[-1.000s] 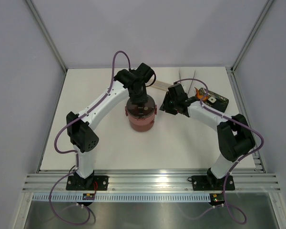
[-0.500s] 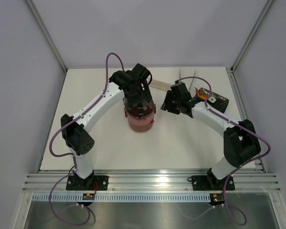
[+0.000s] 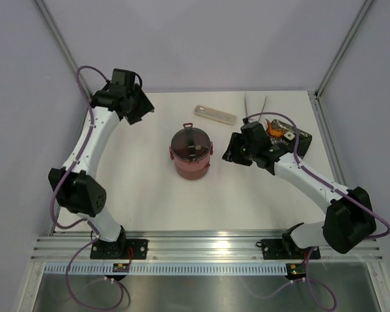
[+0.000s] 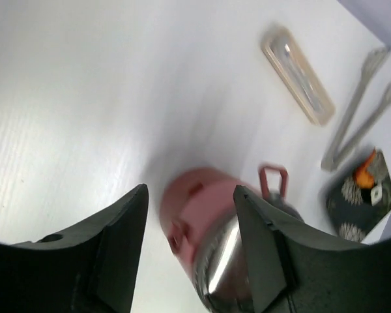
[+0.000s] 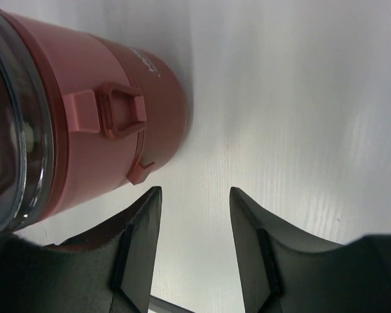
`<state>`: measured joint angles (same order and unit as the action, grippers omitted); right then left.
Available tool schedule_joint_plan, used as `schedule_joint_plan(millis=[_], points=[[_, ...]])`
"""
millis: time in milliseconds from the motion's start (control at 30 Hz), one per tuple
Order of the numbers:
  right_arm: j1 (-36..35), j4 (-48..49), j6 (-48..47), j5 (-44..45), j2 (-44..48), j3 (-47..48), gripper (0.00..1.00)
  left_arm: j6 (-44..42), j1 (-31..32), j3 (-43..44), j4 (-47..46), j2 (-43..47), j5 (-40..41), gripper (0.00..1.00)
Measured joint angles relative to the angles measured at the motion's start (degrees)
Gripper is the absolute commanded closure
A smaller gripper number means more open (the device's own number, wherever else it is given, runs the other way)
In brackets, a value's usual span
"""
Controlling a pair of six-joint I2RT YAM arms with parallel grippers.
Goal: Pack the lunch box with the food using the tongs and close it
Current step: Close the fastener on the packing box.
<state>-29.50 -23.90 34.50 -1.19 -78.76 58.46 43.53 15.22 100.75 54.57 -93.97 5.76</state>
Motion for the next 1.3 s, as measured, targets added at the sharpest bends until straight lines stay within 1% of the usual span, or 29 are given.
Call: schedule_joint_plan(millis=[33,100,233,300,433,600,700,800,900,1000,1167,1300], points=[[-0.9,-0.1,0.2,0.0,0.3,-0.6,0.47,-0.2,-2.4,0.0,-1.2,-1.6,-1.3,0.46],[-3.5,-0.1,1.0,0.0,0.4,-1.6,0.47,-0.5,-4.4,0.4,-4.1,-6.5,-4.1,0.47],[-10.4,0.2,2.8,0.0,-2.3,-1.8,0.47,-0.6,-3.7,0.9,-8.4,-18.1,-9.9,0.49],[-12.4,0.6,3.5,0.0,-4.7,-1.7,0.46,-0.6,-3.2,0.9,-9.4,-22.8,-12.6,0.49],[-12.7,0.7,4.4,0.1,-9.3,-1.3,0.47,-0.6,-2.5,0.3,-11.5,-26.1,-16.6,0.49],[-12.6,0.3,4.2,0.5,-14.8,3.5,0.47,-0.3,-1.8,-3.5,-17.7,-25.6,-20.5,0.49],[-12.0,1.2,4.2,0.7,-15.3,4.0,0.49,-0.2,-0.3,-7.4,-19.9,-25.3,-21.9,0.49],[-9.0,2.5,4.9,0.8,-14.9,3.7,0.5,0.4,1.3,-12.4,-22.4,-24.1,-22.6,0.49],[-4.3,3.3,5.2,1.2,-13.7,2.4,0.5,1.1,2.1,-19.0,-25.2,-20.7,-23.1,0.49],[-1.4,3.3,5.2,2.0,-13.0,2.3,0.5,1.6,2.4,-26.4,-26.6,-15.1,-23.0,0.49],[-1.4,3.3,5.2,2.0,-11.6,1.8,0.5,2.1,2.5,-35.3,-26.7,-6.6,-22.1,0.49],[-1.4,3.0,5.2,1.9,-9.5,0.0,0.49,2.0,2.6,-37.6,-25.6,-3.4,-20.2,0.49]])
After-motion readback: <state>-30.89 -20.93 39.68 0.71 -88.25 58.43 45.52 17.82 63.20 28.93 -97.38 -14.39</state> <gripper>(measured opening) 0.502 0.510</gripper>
